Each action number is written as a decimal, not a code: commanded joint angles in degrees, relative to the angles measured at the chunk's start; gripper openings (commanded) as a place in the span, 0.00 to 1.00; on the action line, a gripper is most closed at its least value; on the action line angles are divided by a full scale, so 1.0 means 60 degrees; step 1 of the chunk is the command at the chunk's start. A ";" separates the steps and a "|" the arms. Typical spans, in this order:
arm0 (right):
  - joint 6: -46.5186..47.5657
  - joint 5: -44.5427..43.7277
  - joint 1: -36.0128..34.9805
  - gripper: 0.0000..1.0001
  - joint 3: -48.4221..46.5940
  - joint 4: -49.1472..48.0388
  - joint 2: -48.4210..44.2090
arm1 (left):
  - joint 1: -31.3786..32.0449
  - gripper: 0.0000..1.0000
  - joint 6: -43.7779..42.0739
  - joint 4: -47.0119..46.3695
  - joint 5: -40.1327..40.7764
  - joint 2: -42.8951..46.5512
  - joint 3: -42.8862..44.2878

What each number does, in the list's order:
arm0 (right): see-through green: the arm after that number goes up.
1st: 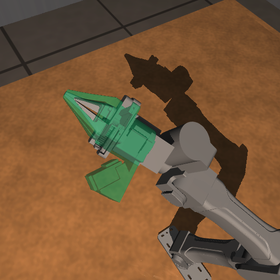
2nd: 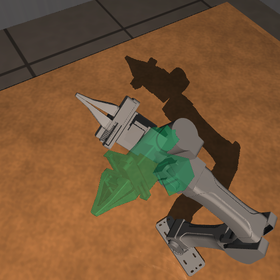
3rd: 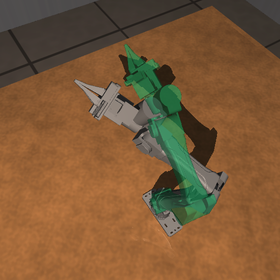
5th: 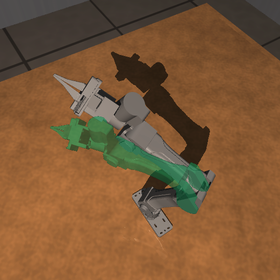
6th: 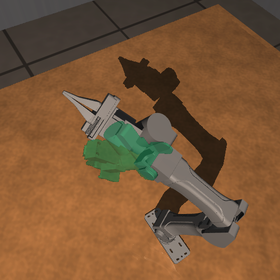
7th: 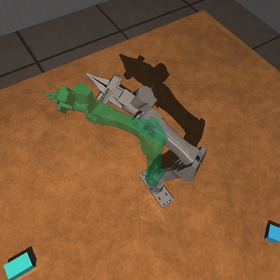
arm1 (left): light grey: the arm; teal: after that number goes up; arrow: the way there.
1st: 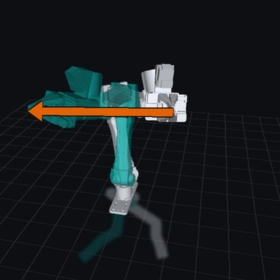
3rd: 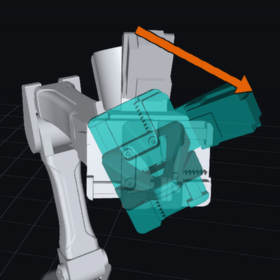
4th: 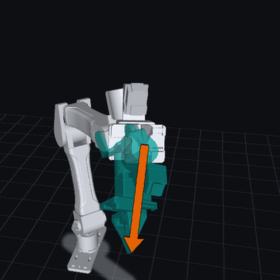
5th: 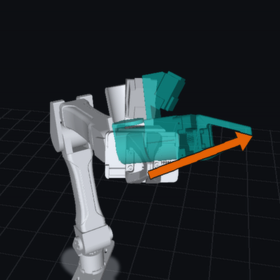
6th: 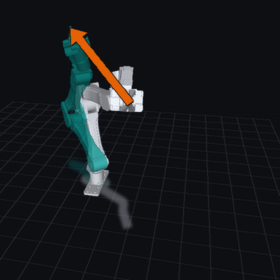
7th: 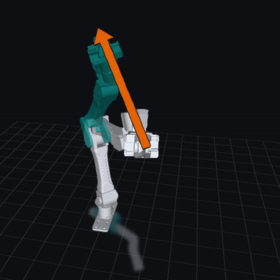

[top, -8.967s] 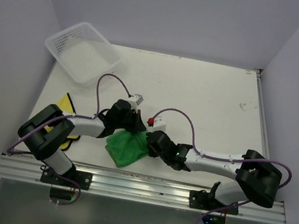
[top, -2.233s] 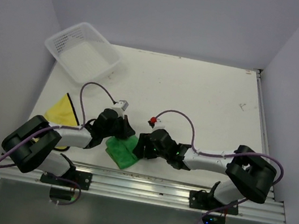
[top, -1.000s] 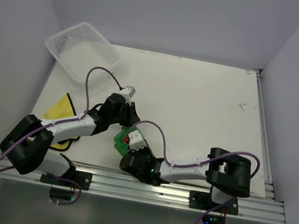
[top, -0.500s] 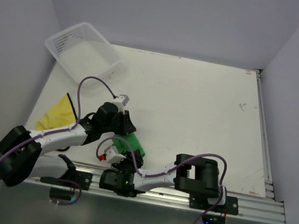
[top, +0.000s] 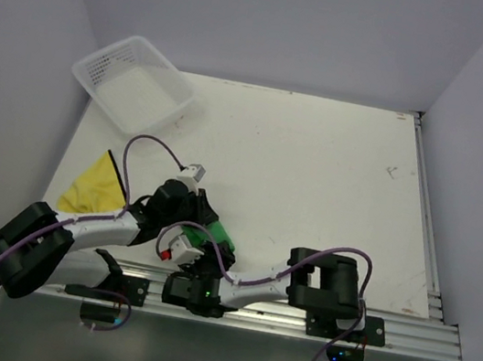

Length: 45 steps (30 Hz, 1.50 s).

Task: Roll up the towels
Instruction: Roll the towel

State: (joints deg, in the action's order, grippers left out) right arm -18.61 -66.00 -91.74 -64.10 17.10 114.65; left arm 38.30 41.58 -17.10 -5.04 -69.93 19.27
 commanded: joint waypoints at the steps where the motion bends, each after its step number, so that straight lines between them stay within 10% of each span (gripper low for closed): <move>1: -0.0222 0.0819 0.0144 0.60 0.0267 -0.0565 -0.1132 | 0.0120 0.26 0.0071 0.0200 0.0210 -0.0458 -0.0457; 13: -0.0589 0.1842 0.0188 0.63 0.1979 -0.1823 -0.4252 | 0.0120 0.26 0.0233 -0.0299 0.0107 -0.0972 -0.0487; 21: -0.2346 0.5806 0.1929 0.62 0.3826 -0.3596 -0.6348 | 0.0120 0.26 0.0218 -0.0226 0.0005 -0.1001 -0.0413; 28: -0.3459 0.8594 0.3570 0.63 0.4427 -0.4739 -0.6322 | 0.0120 0.25 0.0277 -0.0182 -0.0025 -0.0855 -0.0603; 45: -0.3886 0.9561 0.4319 0.63 0.4853 -0.5135 -0.4504 | 0.0120 0.25 0.0452 0.0008 -0.0157 -0.0342 -0.0912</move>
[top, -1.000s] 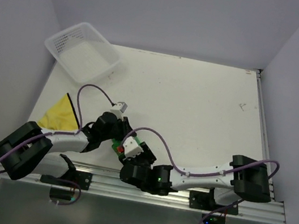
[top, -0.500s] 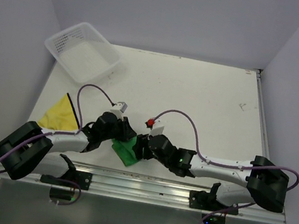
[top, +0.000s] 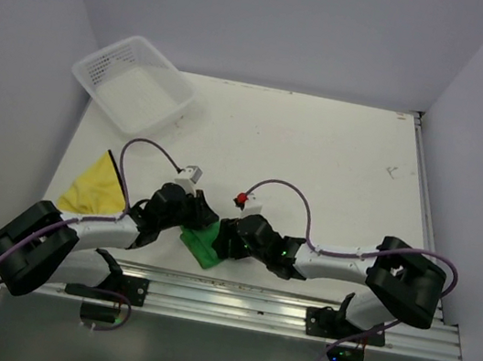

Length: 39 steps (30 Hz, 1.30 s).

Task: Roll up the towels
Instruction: Roll the towel

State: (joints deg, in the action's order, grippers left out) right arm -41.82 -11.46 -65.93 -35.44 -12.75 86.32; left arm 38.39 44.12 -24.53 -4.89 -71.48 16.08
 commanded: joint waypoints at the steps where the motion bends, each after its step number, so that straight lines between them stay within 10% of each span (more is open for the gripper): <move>1: -0.0002 0.0562 0.0017 0.60 0.0048 -0.0160 0.0246 | 0.0105 0.25 0.0030 0.1247 -0.0182 -0.0098 -0.0379; 15: 0.1857 -0.0650 -0.0464 0.16 -0.0436 0.1027 -0.0252 | -0.0641 0.33 -0.0834 0.2212 -0.0167 -0.0244 0.1245; 24: 0.2912 -0.5100 -0.2529 0.15 -0.1299 0.1671 0.0537 | -0.0862 0.36 -0.1098 0.2932 -0.0357 -0.0186 0.2608; 39: 0.3367 -0.7757 -0.4509 0.20 -0.4052 0.4571 0.3117 | -0.0862 0.35 -0.0761 0.3707 -0.0358 0.1540 0.1715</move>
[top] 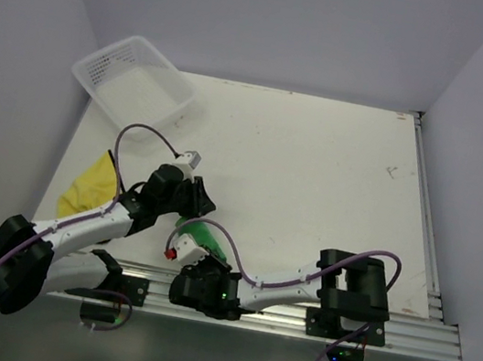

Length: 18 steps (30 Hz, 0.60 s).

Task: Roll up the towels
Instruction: Roll the towel

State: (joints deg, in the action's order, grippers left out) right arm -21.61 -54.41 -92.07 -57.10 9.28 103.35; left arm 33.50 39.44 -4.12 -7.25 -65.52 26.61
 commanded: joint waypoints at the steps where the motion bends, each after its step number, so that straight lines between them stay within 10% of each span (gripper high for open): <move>1: -0.0003 -0.0628 -0.0182 0.20 -0.0502 0.1016 0.0454 | -0.0060 0.35 0.0076 0.0407 0.0007 0.0708 -0.0041; 18: -0.0047 -0.0965 -0.0490 0.23 -0.1689 0.2145 0.1613 | 0.0218 0.34 0.1219 0.0380 -0.0800 0.2570 -0.1915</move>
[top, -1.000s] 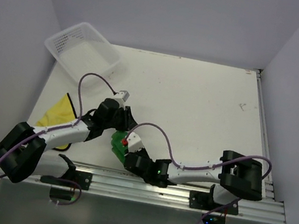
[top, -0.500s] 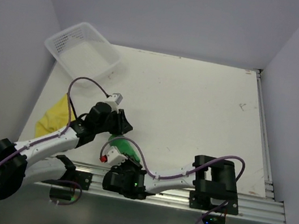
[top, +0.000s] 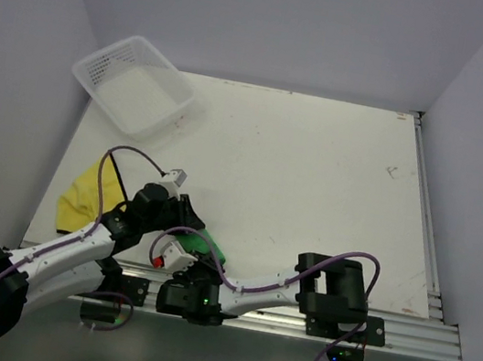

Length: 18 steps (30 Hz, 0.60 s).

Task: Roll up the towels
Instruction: Roll the towel

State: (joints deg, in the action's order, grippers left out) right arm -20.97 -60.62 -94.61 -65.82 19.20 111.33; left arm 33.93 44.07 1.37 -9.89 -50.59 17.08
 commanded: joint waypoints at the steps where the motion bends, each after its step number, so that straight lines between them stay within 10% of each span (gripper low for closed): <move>1: -0.0123 0.0026 -0.0082 0.23 -0.0279 0.0506 0.0312 | 0.0276 0.34 0.0476 -0.0579 -0.0315 0.0067 -0.0414; 18: -0.0958 0.0551 -0.0067 0.59 0.0553 0.0185 -0.2100 | 0.0394 0.33 0.0535 -0.0872 0.0286 -0.0225 -0.1426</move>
State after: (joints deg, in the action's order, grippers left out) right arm -23.92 -58.59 -94.87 -64.60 21.50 106.54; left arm 35.57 47.05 -7.62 -8.67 -50.63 10.57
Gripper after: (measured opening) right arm 0.578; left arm 0.336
